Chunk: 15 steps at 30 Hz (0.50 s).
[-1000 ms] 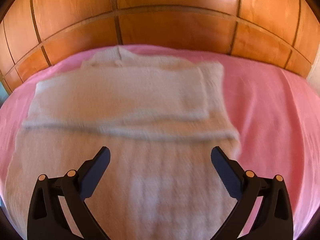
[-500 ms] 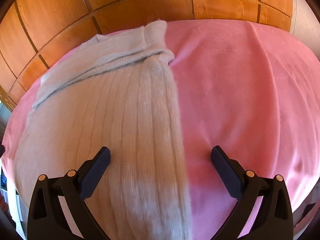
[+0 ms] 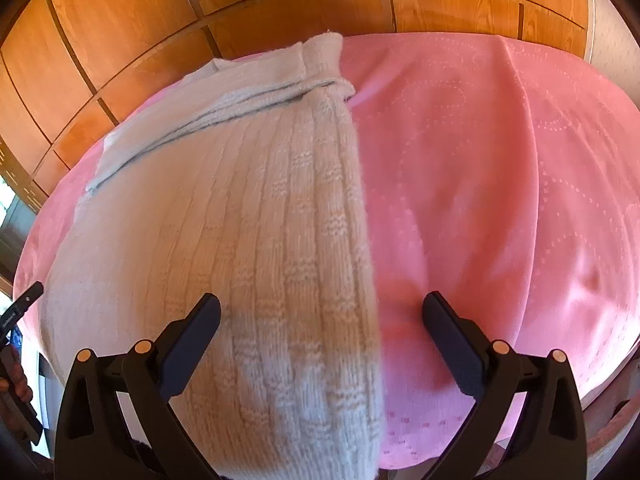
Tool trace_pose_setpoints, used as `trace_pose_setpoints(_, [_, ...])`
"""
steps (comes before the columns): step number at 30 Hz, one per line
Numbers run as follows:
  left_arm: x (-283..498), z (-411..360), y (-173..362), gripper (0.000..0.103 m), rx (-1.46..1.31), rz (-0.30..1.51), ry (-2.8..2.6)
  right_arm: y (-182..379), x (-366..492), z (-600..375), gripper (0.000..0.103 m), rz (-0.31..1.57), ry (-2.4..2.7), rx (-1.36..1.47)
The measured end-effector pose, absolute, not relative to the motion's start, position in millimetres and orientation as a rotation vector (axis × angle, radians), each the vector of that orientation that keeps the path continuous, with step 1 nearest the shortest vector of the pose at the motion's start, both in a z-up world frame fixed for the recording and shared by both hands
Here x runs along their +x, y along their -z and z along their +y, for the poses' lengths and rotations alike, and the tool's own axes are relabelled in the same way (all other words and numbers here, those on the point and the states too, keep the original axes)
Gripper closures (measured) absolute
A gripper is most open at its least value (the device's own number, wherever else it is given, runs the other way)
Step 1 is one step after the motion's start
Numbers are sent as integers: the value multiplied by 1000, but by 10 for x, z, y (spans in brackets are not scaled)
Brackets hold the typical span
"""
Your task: Fold small clothes
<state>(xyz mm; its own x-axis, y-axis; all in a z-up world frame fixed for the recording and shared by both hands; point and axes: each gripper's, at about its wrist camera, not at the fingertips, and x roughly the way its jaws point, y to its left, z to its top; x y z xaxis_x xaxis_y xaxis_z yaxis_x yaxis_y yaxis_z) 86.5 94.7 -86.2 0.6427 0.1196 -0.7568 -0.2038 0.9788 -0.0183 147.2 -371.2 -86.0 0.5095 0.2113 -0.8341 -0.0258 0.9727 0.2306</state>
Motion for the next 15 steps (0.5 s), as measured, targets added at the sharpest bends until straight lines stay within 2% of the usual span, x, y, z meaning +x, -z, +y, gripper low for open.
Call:
trace_pose_setpoints(8, [753, 1003, 1040, 42, -117, 918, -138, 841, 1320, -3761, 2, 1060, -226, 244])
trace_pose_setpoints(12, [634, 1094, 1114, 42, -223, 977, -41, 846, 1161, -3845, 3, 1105, -295, 322])
trace_pose_setpoints(14, [563, 1115, 1120, 48, -277, 983, 28, 878, 1088, -3875, 10, 1133, -336, 363])
trace_pose_setpoints(15, [544, 1128, 1142, 51, -323, 999, 78, 904, 1049, -3884, 17, 1147, -352, 372])
